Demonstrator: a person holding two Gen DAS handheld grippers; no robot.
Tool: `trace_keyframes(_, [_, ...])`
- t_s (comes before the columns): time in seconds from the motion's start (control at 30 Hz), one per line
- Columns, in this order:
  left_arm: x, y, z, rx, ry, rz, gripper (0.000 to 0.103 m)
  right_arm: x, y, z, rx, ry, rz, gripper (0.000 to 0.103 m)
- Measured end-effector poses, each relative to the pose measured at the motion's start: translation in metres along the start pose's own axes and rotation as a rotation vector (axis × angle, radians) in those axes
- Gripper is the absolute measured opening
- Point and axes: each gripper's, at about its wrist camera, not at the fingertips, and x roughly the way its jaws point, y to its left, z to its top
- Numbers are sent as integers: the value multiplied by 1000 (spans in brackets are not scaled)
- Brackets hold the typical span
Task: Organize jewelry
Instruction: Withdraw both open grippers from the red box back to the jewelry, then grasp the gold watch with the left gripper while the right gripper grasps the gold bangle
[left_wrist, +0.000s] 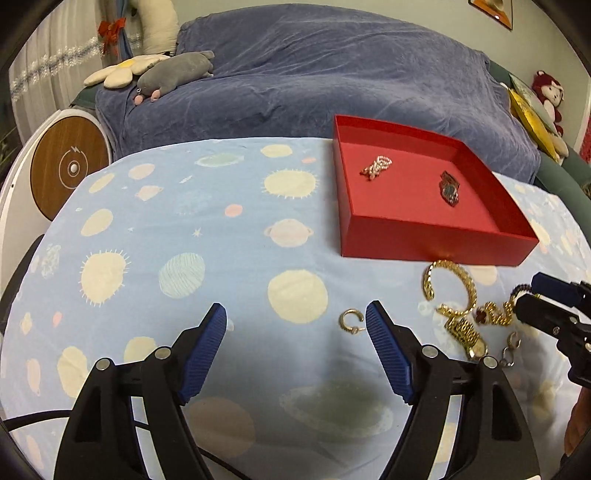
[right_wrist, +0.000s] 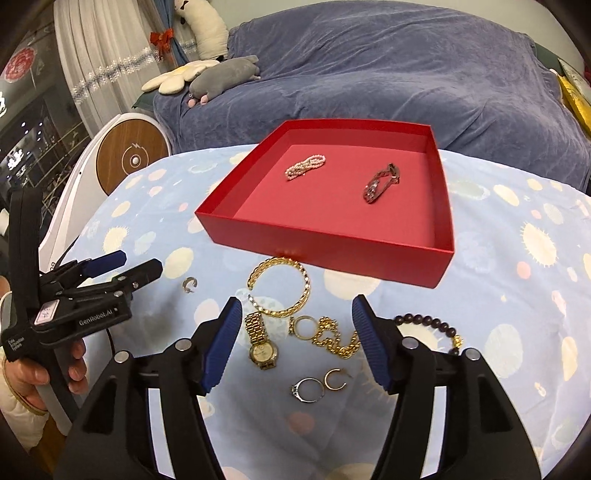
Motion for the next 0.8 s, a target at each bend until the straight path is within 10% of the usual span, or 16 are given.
trace_keyframes(0.8, [4, -1, -12, 43, 31, -30, 75, 67, 29, 2, -120, 61, -85, 52])
